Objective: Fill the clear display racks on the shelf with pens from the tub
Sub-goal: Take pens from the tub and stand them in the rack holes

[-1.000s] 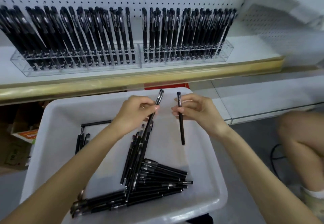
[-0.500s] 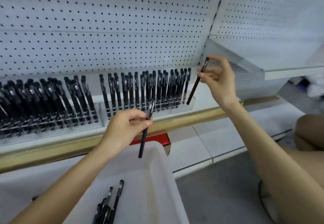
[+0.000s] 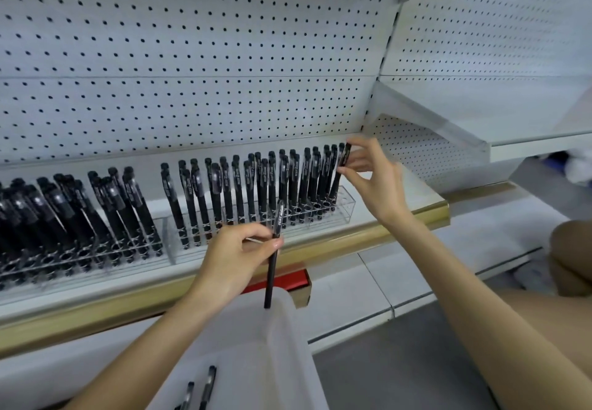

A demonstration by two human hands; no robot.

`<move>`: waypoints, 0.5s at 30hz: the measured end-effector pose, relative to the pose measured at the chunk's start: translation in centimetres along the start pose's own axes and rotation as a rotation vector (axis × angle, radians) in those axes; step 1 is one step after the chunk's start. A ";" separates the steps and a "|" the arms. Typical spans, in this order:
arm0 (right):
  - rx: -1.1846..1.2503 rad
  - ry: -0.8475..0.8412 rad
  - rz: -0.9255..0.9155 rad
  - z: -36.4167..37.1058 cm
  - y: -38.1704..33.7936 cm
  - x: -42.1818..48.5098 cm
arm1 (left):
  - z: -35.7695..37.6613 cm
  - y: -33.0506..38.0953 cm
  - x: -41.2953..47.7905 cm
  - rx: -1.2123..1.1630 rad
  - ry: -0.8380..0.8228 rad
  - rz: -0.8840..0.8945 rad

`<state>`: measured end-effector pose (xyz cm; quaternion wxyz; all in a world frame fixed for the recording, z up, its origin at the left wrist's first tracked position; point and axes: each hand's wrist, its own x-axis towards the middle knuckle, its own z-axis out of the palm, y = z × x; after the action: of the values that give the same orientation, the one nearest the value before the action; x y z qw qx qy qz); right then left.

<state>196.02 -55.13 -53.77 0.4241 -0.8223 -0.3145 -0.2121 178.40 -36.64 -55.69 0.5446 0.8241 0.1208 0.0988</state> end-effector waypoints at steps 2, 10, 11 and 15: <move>-0.052 -0.019 -0.028 0.3 0.5 -0.3 | 0.1 -0.1 0.0 -0.014 -0.003 -0.007; -0.098 -0.049 -0.079 0.9 1.4 -0.1 | 0.0 -0.3 0.1 -0.052 0.001 -0.024; -0.100 -0.049 -0.079 0.8 1.3 0.0 | 0.1 -0.3 0.1 -0.057 0.001 -0.024; -0.108 -0.059 -0.075 0.8 1.2 0.1 | 0.2 -0.1 0.0 -0.090 -0.001 -0.034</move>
<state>197.00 -54.98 -54.85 0.3613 -0.8377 -0.3454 -0.2200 178.42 -36.73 -55.88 0.5826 0.7967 0.1299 0.0944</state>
